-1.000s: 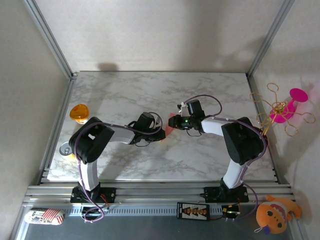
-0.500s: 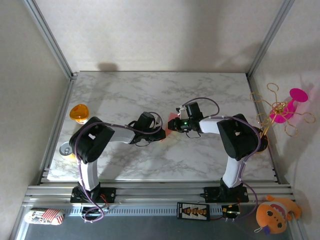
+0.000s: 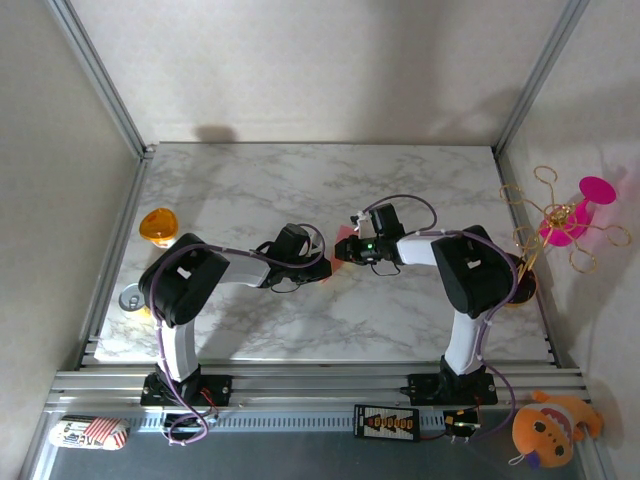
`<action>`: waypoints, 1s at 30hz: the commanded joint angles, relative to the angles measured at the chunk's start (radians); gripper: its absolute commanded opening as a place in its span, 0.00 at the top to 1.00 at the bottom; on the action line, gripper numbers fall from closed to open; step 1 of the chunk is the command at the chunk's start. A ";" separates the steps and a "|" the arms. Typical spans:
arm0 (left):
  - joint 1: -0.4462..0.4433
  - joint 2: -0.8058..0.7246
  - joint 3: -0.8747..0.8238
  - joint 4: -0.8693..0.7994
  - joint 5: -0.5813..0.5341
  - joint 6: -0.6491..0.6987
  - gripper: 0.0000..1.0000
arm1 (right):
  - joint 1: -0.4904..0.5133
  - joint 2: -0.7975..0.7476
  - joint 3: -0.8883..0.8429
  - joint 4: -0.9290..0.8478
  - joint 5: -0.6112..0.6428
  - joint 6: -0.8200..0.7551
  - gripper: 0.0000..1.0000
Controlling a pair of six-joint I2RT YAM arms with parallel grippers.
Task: Fold a paper plane with a square sheet of paper (pick it up from the middle)
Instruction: Fold the wing for the fifth time at the center of the table.
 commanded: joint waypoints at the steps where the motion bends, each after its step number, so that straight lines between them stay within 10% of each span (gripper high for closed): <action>1: -0.009 0.077 -0.016 -0.065 -0.018 -0.006 1.00 | 0.007 0.028 0.031 -0.049 0.038 -0.017 0.74; 30: -0.009 -0.014 -0.022 -0.106 -0.016 -0.015 0.91 | 0.007 0.120 0.111 -0.289 0.237 -0.018 0.75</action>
